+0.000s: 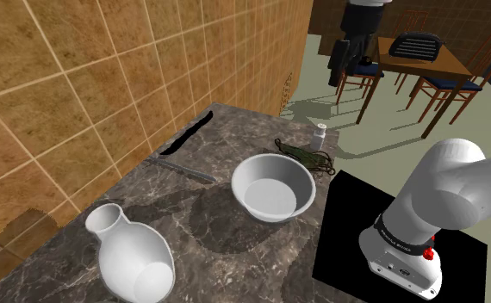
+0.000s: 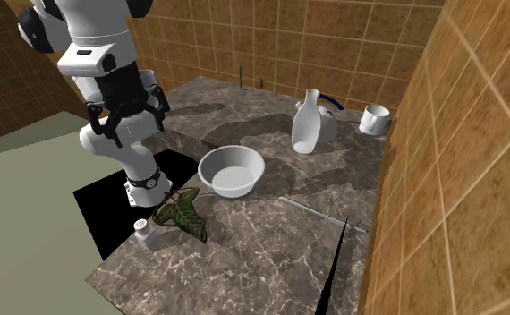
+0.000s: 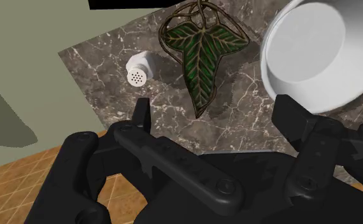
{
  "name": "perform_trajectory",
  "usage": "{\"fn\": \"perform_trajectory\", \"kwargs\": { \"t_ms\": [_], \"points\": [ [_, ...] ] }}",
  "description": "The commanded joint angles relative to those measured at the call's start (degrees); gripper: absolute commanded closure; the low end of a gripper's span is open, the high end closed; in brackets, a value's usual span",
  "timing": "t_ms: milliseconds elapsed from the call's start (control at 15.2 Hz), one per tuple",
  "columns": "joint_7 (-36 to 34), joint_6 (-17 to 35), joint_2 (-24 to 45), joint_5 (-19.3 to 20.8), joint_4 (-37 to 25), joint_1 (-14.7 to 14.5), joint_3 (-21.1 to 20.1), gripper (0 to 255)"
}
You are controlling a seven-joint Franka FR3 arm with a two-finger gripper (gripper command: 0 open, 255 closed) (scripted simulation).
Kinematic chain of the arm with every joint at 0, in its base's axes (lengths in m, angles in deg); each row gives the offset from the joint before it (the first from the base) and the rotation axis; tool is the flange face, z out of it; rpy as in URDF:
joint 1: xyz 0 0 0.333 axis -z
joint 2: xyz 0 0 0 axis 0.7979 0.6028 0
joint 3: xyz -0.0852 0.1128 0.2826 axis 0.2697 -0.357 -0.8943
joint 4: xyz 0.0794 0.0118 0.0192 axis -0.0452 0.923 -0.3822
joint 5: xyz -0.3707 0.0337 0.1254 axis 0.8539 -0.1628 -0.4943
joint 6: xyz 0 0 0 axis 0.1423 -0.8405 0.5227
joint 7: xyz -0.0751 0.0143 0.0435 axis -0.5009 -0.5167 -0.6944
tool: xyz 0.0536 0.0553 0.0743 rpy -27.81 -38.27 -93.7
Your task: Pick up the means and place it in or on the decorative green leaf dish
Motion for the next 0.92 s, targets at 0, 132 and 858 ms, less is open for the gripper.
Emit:
{"fn": "perform_trajectory", "kwargs": {
  "t_ms": [0, 132, 858],
  "points": [
    [0.0, 0.0, 0.0, 0.0, 0.0, 0.0, 0.0, 0],
    [-0.7, 2.7, 2.7, -0.9, 0.2, -0.9, -1.1, 0],
    [-4.0, 16.2, 20.7, -4.1, -3.2, -5.0, -7.2, 0]
  ]
}}
